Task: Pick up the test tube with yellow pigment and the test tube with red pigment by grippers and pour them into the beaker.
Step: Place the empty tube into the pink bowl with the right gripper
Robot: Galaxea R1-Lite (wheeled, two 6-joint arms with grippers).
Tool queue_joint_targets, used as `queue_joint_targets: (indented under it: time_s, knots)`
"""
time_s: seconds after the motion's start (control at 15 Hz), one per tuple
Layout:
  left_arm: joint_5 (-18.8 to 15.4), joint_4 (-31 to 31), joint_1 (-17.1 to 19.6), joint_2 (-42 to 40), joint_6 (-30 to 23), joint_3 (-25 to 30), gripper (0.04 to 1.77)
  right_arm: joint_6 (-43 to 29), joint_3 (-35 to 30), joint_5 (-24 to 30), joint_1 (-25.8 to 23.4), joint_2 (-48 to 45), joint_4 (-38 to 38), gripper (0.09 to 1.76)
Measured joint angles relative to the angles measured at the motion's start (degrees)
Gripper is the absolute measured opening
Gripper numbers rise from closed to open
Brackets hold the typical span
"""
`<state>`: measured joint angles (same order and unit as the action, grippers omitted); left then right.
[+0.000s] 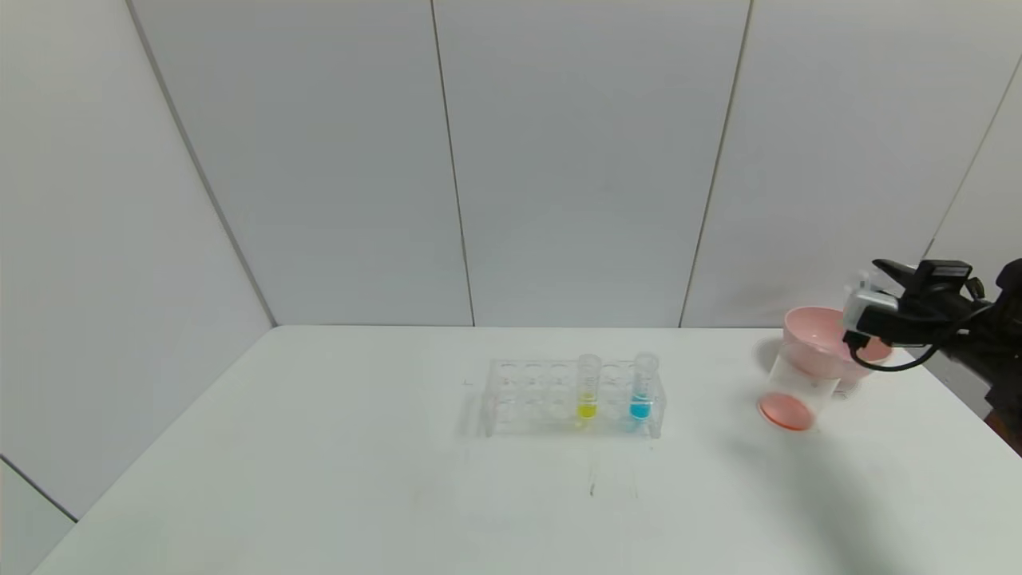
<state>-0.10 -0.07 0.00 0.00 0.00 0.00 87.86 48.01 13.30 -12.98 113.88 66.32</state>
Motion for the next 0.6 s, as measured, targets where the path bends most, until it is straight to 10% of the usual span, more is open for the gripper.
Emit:
queue_joint_targets:
  time_s: [0.6]
  knots:
    - [0.0, 0.0, 0.0, 0.0, 0.0, 0.0, 1.76, -77.4, 11.9, -15.4, 2.5, 3.0, -11.8, 0.52]
